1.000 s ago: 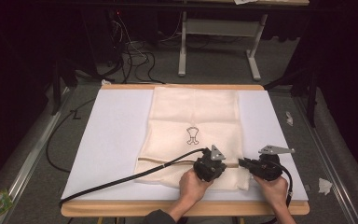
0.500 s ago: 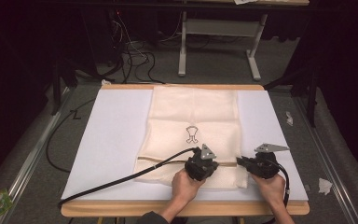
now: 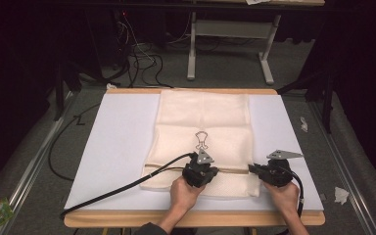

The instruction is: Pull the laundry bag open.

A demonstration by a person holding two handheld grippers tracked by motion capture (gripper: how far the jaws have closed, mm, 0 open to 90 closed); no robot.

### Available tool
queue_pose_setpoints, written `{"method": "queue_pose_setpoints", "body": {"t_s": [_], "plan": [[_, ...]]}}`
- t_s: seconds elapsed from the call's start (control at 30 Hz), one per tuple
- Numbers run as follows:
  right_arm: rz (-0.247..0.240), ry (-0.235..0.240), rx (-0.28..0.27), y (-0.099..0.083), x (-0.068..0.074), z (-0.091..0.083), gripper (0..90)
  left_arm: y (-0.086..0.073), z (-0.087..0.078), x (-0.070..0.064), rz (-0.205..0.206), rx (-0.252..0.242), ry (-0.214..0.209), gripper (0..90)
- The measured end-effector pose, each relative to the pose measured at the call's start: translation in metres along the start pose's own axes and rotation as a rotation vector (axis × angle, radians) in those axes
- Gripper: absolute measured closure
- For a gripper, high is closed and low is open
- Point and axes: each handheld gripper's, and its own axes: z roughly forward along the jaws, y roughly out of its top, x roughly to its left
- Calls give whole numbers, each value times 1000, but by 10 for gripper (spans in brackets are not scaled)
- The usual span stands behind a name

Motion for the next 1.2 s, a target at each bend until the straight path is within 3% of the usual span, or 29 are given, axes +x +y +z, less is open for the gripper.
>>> {"method": "queue_pose_setpoints", "body": {"t_s": [0.5,0.8,1.2], "plan": [[-5,-12,6,1,1,2,847,-8,-15,13,-51,-26,11,877],[-7,-7,2,2,0,4,847,-10,-18,13,-62,-34,13,877],[-23,-34,22,10,5,4,847,-17,-38,25,-89,-72,33,877]]}}
